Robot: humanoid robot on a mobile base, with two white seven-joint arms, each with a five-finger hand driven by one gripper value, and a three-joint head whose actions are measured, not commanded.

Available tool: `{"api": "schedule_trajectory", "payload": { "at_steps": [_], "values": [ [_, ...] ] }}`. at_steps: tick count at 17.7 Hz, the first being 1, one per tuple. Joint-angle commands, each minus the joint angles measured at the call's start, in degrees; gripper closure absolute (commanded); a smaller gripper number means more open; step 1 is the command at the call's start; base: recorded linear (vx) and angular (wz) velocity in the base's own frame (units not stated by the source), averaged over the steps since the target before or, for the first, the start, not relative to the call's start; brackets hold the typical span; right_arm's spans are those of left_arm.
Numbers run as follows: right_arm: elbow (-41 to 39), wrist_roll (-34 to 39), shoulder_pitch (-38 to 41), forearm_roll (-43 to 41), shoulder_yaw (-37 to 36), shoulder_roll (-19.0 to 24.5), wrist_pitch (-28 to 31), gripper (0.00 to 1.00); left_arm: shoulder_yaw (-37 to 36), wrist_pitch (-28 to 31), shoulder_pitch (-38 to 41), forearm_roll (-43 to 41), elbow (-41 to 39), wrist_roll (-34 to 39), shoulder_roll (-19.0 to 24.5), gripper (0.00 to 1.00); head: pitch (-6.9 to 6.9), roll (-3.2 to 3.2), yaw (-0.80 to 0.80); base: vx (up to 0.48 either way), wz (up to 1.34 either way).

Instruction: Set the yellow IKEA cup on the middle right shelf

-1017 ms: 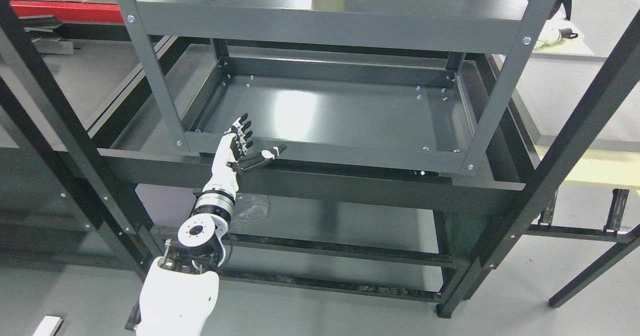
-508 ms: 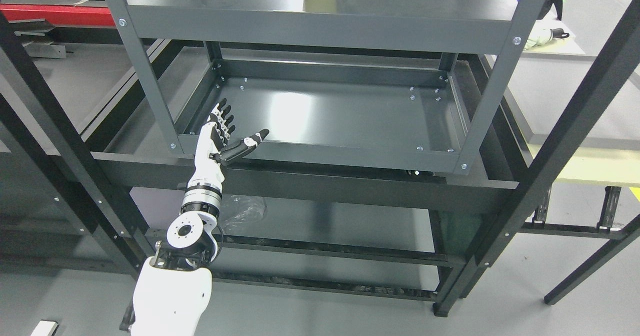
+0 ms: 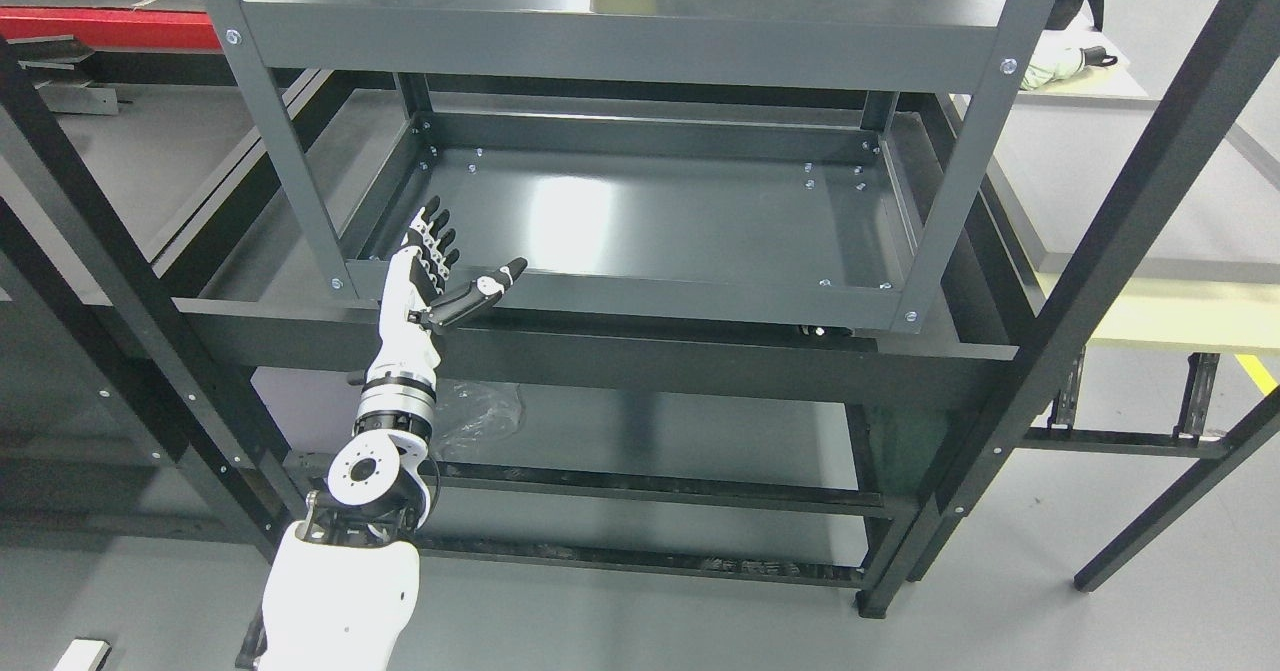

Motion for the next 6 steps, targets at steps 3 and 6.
{"api": "schedule_trajectory", "payload": {
  "at_steps": [3, 6],
  "values": [
    [0.0, 0.0, 0.4, 0.0, 0.0, -1.0, 0.0, 0.01, -0.4, -0.1, 0.2, 0.0, 0.4, 0.0, 1.0, 0.0, 0.0, 0.0, 0.0, -0.008, 0.0],
    [0.0, 0.0, 0.4, 0.0, 0.0, -1.0, 0.0, 0.01, -0.4, -0.1, 0.1, 0.0, 0.3, 0.0, 1.0, 0.0, 0.0, 0.0, 0.0, 0.0, 0.0]
  ]
}}
